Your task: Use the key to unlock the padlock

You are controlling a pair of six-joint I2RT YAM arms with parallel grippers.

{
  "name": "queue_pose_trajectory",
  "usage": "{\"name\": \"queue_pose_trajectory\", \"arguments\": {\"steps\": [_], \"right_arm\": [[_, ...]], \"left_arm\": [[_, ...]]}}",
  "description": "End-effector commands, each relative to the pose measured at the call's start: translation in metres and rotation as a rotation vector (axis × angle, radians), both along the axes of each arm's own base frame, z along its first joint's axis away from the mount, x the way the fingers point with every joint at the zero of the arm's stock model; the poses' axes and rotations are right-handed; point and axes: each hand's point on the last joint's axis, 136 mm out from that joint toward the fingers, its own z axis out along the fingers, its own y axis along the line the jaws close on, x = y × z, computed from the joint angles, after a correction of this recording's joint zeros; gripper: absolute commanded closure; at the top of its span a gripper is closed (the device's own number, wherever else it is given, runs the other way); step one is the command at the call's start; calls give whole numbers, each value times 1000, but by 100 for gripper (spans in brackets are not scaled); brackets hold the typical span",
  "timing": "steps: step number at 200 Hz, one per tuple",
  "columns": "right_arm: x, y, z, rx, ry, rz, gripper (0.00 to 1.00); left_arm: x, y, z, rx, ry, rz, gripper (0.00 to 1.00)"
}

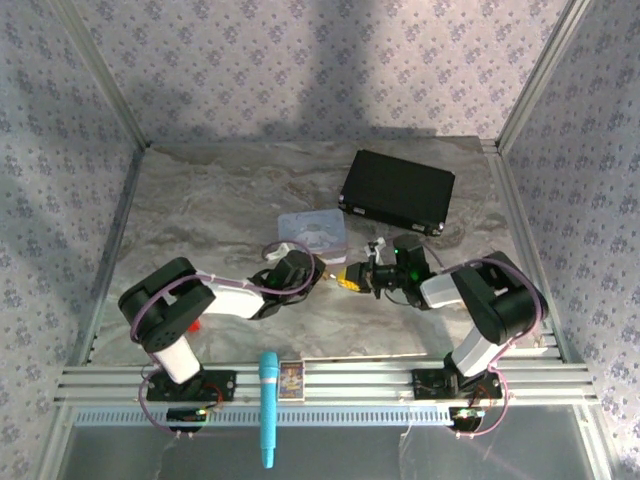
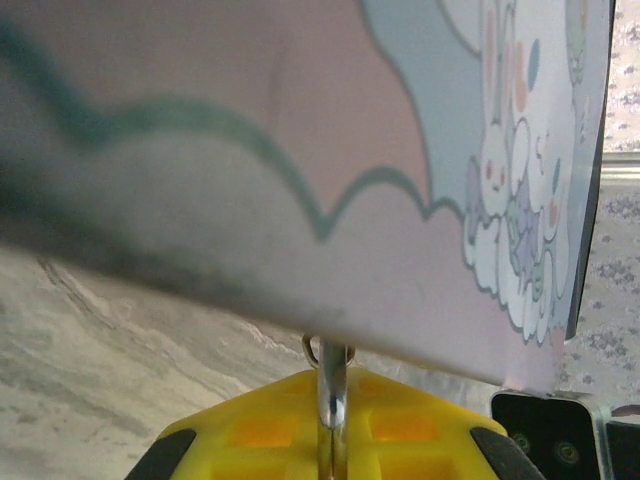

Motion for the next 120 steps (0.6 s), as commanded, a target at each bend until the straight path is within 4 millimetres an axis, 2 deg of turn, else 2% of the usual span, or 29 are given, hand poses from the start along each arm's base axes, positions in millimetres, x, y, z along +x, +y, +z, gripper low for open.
{"name": "queue_pose_trajectory", "arguments": {"steps": [1, 21, 58, 95, 120], "right_arm": [[12, 13, 22, 79, -32, 12, 100], [14, 17, 19, 47, -43, 24, 100], [16, 23, 19, 40, -47, 34, 100], [16, 28, 13, 35, -37, 47, 100], [18, 29, 14, 35, -54, 44, 100]], "left_arm": [[13, 7, 28, -47, -36, 59, 100], [17, 9, 37, -51, -48, 66, 100], [18, 17, 41, -70, -50, 94, 100], [21, 18, 59, -87, -77, 91, 100], [26, 19, 61, -107, -74, 90, 100]]}}
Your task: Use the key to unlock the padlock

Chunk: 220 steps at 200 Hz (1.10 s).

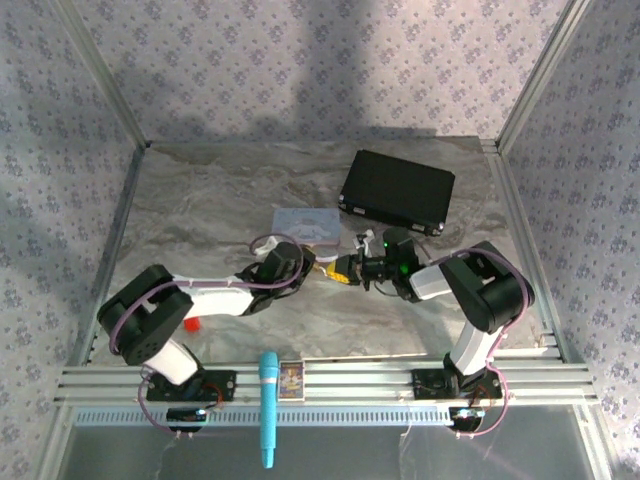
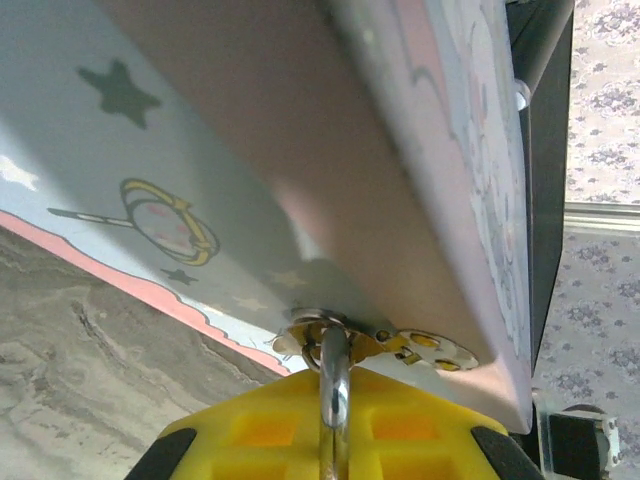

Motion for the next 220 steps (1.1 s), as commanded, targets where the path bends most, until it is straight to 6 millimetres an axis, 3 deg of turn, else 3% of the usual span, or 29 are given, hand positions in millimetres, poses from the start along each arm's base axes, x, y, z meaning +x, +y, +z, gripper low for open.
{"name": "queue_pose_trajectory", "arguments": {"steps": [1, 34, 94, 135, 173, 220], "right_arm": [[4, 4, 4, 4, -26, 6, 100], [7, 7, 4, 5, -33, 5, 100], [11, 10, 2, 8, -32, -7, 100], [17, 13, 10, 45, -52, -25, 100], [15, 11, 12, 51, -65, -27, 100], [22, 13, 17, 75, -85, -35, 100]], "left_arm": [[14, -5, 35, -86, -70, 16, 100], [14, -12, 32, -141, -48, 2, 100], [10, -11, 46, -162, -69, 1, 100], [2, -17, 45, -180, -57, -29, 100], [2, -7, 39, -156, -56, -4, 100], [-2, -24, 53, -206, -70, -60, 100]]}}
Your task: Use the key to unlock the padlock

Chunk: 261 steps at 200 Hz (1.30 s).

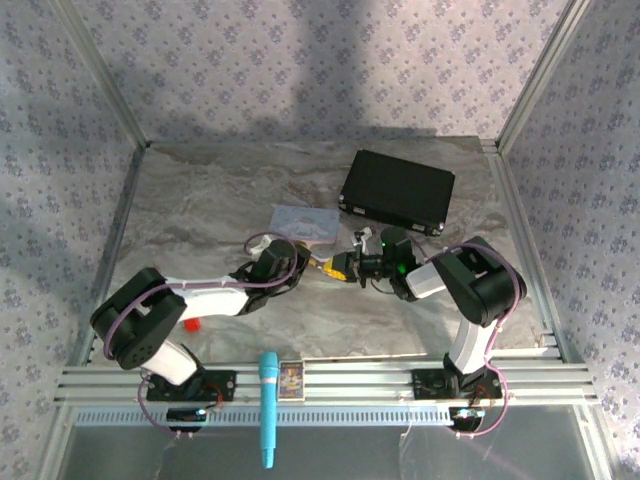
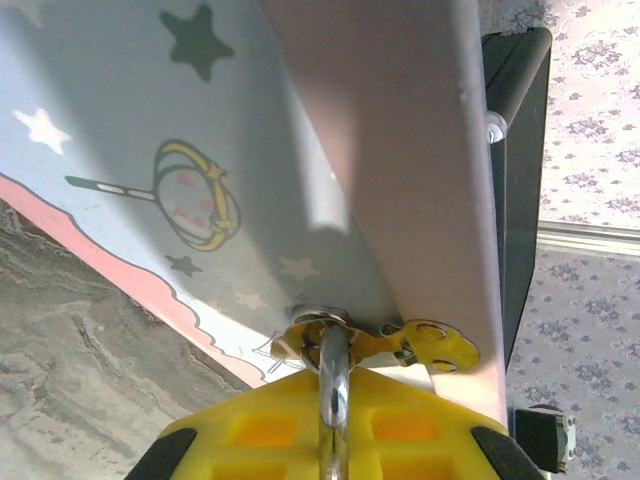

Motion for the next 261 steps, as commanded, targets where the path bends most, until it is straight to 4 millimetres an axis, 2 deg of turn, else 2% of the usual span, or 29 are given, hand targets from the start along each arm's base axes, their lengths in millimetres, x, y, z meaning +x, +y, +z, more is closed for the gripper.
{"name": "queue_pose_trajectory", "arguments": {"steps": [1, 31, 76, 103, 129, 175, 226, 250, 261], "right_arm": [[12, 6, 16, 42, -64, -22, 100], [16, 11, 20, 68, -73, -23, 100], [15, 10, 24, 92, -84, -31, 100], [16, 3, 21, 89, -77, -48, 100], [19, -8, 17, 82, -71, -77, 100], [21, -1, 20, 90, -86, -66, 100], [22, 2, 29, 110, -109, -71, 100], [23, -2, 26, 103, -104, -86, 100], [23, -4, 25, 100, -102, -90, 100]], "left_arm": [[-3, -31, 45, -153, -79, -82, 100], [-3, -32, 45, -168, -74, -88, 100], [-3, -33, 34, -164, -50, -84, 100], [-3, -40, 33, -194, -37, -97, 100], [-4, -39, 31, -191, -33, -96, 100], [-4, -50, 44, -211, -60, -147, 100], [-5, -48, 30, -178, -27, -137, 100], [-4, -41, 19, -170, -13, -104, 100], [-2, -41, 20, -168, -22, -103, 100]]}}
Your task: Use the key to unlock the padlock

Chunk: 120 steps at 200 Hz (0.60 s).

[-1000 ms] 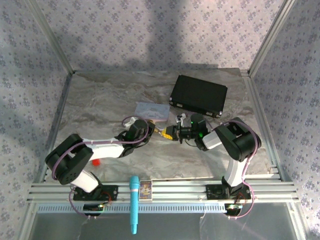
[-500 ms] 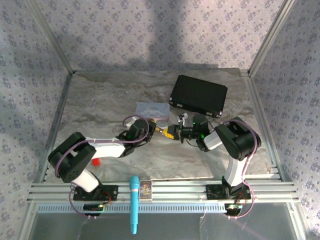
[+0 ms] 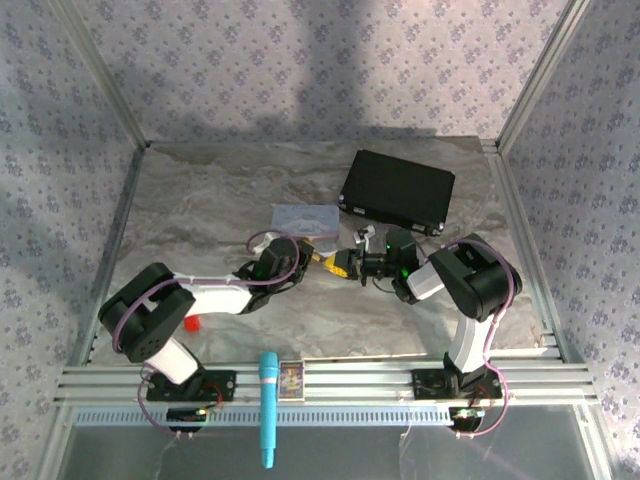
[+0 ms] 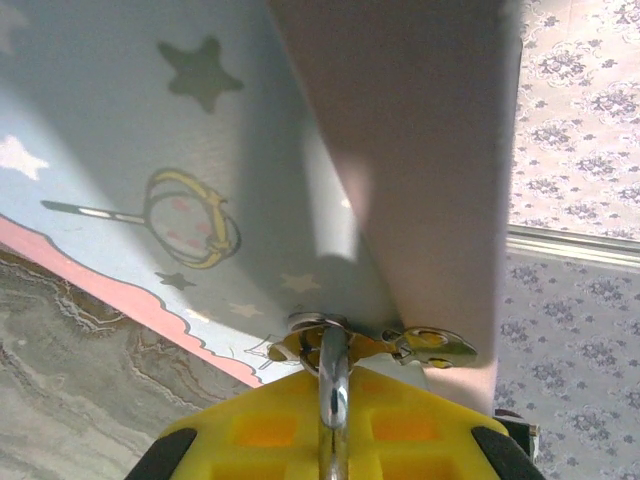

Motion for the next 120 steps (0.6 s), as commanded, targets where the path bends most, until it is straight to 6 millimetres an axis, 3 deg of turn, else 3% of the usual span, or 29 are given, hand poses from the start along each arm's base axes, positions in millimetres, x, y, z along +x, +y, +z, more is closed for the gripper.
{"name": "queue_pose_trajectory", "arguments": {"steps": [1, 83, 120], "right_arm": [[16, 0, 16, 32, -82, -60, 100], [18, -3, 13, 33, -84, -70, 100], [23, -1, 5, 26, -66, -73, 100]], "left_arm": [[-11, -31, 17, -84, -18, -115, 100], [-10, -32, 18, -108, -16, -118, 100], [-13, -45, 33, -166, -31, -160, 100]]}}
